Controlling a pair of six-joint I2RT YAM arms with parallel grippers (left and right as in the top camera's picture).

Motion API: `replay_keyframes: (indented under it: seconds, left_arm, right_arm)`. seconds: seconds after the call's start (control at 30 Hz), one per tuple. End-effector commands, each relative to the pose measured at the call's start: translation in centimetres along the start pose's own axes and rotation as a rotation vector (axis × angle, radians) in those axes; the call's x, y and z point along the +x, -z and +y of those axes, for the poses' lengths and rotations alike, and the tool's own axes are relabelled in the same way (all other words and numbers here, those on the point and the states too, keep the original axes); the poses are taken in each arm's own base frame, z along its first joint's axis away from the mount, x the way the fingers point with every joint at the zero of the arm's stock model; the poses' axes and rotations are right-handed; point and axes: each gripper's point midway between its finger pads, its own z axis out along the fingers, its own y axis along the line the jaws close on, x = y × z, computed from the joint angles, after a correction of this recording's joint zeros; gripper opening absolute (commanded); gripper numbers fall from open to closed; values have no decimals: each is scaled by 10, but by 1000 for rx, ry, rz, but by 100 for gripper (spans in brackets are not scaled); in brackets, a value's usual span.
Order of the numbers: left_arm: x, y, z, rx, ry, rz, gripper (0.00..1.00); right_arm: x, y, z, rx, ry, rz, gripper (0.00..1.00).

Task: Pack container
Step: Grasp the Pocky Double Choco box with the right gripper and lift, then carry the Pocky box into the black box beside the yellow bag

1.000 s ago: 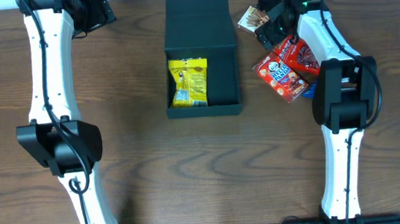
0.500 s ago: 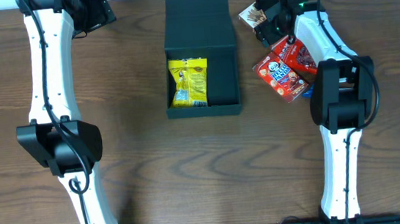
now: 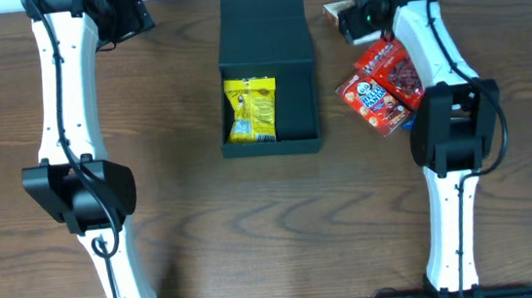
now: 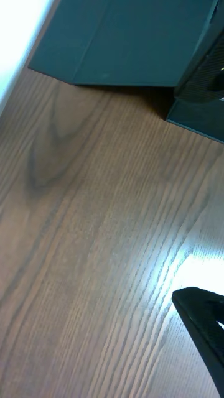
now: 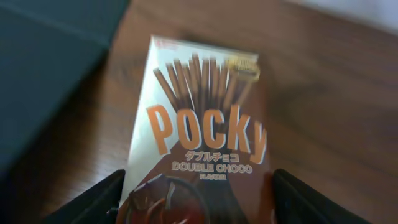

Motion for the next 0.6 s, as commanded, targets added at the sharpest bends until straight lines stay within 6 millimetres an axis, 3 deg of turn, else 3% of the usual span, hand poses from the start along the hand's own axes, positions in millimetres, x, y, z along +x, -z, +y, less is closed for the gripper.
replay_keyframes:
  seconds: [0.0,0.27,0.57]
  left_arm:
    - [2,-8,3,-17,-17,13,95]
    - [0,-8,2,-14,-32,4,95]
    - [-2,-8,7,-38,-90,-4,95]
  right_arm:
    - [-32,31,13,-12,-39,-64,70]
    - [-52,92,70,-66,-38,-47,64]
    - [-37,149,147,-113,58,23,60]
